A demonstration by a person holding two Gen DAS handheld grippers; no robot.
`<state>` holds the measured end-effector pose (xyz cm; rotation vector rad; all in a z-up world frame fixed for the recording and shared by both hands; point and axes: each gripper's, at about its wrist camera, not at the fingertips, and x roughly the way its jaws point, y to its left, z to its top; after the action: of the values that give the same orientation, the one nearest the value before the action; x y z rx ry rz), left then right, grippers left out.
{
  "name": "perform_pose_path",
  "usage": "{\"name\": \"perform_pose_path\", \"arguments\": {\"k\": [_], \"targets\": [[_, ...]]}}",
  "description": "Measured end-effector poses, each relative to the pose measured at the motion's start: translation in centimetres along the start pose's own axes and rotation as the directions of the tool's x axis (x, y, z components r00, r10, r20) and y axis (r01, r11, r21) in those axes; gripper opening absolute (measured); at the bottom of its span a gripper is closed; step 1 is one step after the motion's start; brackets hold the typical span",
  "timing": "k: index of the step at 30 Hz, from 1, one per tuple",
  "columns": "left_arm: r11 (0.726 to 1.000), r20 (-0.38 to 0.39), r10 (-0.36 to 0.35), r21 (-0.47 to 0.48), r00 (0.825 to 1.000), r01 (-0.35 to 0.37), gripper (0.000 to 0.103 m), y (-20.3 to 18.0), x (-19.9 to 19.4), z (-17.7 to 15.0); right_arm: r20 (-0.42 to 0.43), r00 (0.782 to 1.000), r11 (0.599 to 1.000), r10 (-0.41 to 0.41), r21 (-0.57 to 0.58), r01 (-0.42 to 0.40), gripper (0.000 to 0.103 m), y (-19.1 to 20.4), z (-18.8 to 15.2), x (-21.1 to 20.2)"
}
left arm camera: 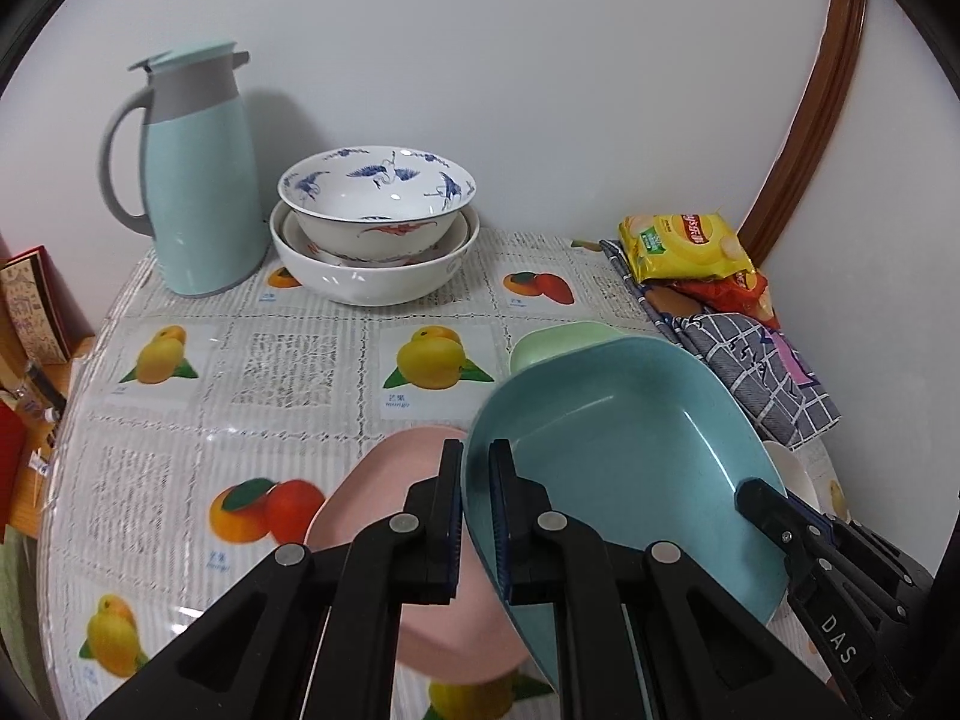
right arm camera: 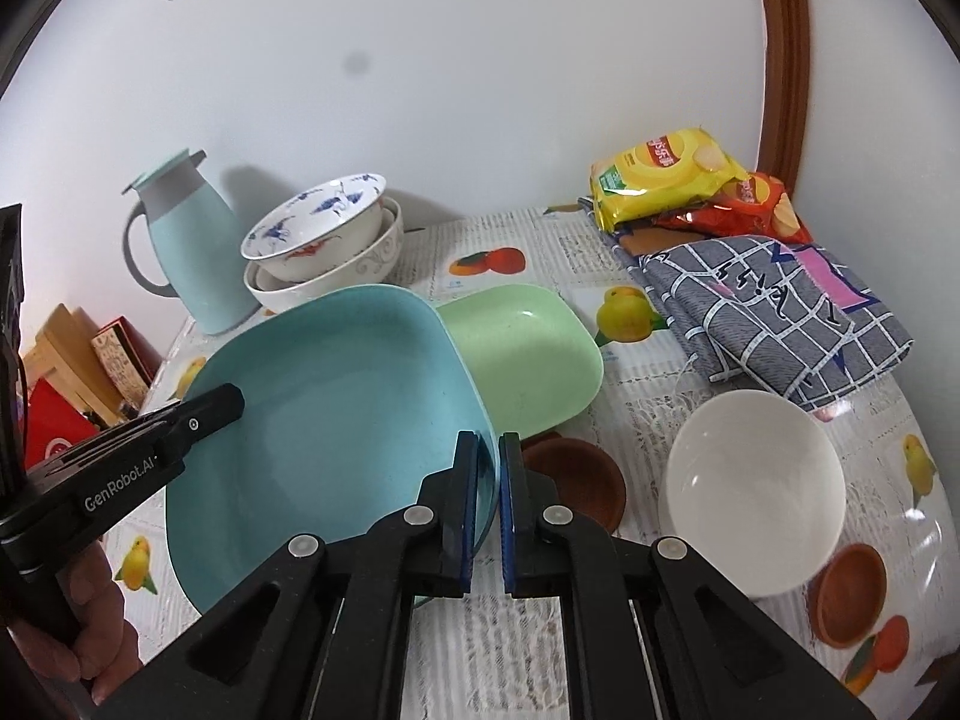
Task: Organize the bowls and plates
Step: 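Lift the pale blue plate off the pink plate with both grippers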
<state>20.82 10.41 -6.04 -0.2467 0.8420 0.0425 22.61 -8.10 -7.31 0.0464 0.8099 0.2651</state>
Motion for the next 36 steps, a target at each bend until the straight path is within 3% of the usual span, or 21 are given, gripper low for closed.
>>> {"name": "perform_pose_path", "arguments": {"k": [18,36], "targets": [[0.999,0.02,0.019,-0.05,1.0,-0.018,0.009,1.6,-4.3,-2.8,0.035,0.999,0.999,0.034,-0.026,-0.034,0.006,1.9,-2.0,-4.4],[0.987,-0.079,0.085,-0.128,0.993,-0.094,0.009,5.7,-0.9,-5.9,-0.099,0.993,0.995,0.069,-0.07,-0.076,0.006,4.4,-4.7,0.7]]}}
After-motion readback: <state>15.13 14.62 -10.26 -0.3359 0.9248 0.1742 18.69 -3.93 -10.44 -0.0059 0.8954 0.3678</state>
